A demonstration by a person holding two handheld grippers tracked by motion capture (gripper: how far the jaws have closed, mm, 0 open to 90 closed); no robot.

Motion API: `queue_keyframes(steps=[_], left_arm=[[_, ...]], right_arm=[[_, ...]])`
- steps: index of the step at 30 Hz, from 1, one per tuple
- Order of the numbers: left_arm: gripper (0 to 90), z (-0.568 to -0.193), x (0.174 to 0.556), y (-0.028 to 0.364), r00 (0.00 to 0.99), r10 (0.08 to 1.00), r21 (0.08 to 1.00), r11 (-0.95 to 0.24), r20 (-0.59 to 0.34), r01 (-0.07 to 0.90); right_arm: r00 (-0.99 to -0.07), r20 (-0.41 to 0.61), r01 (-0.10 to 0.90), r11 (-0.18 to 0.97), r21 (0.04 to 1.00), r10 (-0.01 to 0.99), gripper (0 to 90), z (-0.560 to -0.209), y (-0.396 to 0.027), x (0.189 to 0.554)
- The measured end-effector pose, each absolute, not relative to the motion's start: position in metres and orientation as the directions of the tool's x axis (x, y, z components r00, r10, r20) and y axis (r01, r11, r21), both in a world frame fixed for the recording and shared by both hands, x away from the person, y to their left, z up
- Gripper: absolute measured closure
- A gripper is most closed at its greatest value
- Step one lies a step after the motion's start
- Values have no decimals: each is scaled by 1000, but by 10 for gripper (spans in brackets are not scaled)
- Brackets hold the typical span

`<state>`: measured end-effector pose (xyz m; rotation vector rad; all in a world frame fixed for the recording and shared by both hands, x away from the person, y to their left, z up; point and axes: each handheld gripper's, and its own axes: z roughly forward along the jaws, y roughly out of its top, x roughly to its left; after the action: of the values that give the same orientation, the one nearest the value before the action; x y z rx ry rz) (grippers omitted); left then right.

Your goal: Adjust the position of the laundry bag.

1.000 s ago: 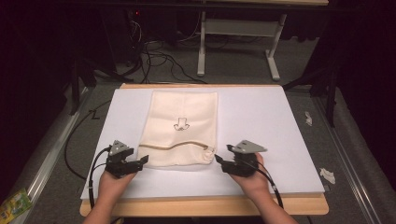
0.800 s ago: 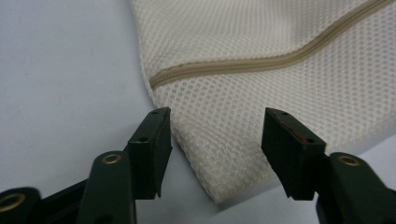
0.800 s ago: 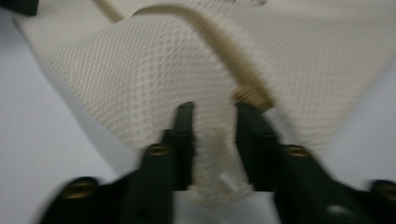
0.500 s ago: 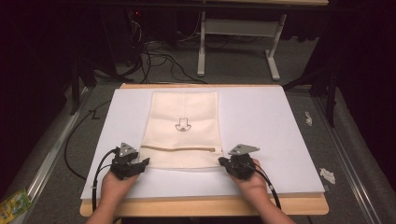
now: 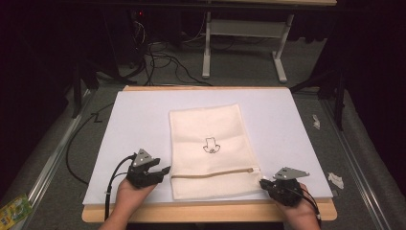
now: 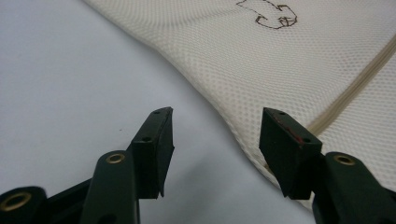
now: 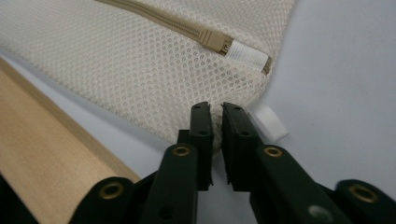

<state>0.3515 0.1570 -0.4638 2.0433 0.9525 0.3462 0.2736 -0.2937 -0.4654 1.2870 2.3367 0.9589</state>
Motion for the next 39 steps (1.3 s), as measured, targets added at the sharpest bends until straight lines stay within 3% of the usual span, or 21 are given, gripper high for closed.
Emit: queue_keyframes(steps=[6, 12, 17, 19, 20, 21, 22, 25, 31, 34, 35, 36, 39], left_arm=[[463, -466, 355, 146, 657, 744, 774, -346, -117, 530], [458, -472, 367, 124, 645, 756, 749, -361, -114, 555], [567, -476, 373, 114, 649, 752, 734, -375, -118, 567], [644, -478, 374, 107, 640, 764, 726, -394, -82, 564], [684, -478, 374, 107, 634, 768, 723, -390, -86, 570], [758, -478, 374, 107, 634, 768, 723, -390, -86, 570], [845, -478, 374, 107, 635, 769, 726, -397, -71, 561], [888, -474, 378, 103, 650, 759, 728, -426, -35, 537], [887, -473, 389, 86, 659, 750, 759, -399, -52, 514], [861, -477, 386, 81, 660, 751, 755, -422, -19, 501], [827, -477, 386, 81, 660, 751, 755, -422, -19, 501], [747, -475, 385, 85, 645, 764, 766, -402, -21, 502], [513, -469, 383, 92, 610, 793, 786, -373, -6, 493]], right_arm=[[-556, 73, 573, 318, 755, 828, 745, -451, -300, 274], [-489, 78, 591, 264, 763, 869, 606, -448, -286, 338], [-428, 92, 659, 240, 713, 899, 567, -466, -274, 387], [-431, 70, 679, 272, 682, 900, 596, -473, -266, 396], [-432, 41, 667, 289, 686, 901, 697, -473, -263, 395], [-432, 41, 667, 289, 686, 901, 697, -473, -263, 395], [-470, 4, 646, 341, 683, 883, 859, -472, -257, 392], [-494, 29, 645, 343, 683, 869, 877, -470, -261, 386], [-453, 22, 636, 306, 709, 891, 866, -468, -285, 375], [-445, 65, 637, 265, 724, 893, 782, -469, -292, 375], [-445, 65, 637, 265, 724, 893, 782, -469, -292, 375], [-452, 89, 619, 240, 748, 887, 693, -466, -296, 372], [-453, 105, 590, 209, 779, 886, 566, -454, -303, 361]])
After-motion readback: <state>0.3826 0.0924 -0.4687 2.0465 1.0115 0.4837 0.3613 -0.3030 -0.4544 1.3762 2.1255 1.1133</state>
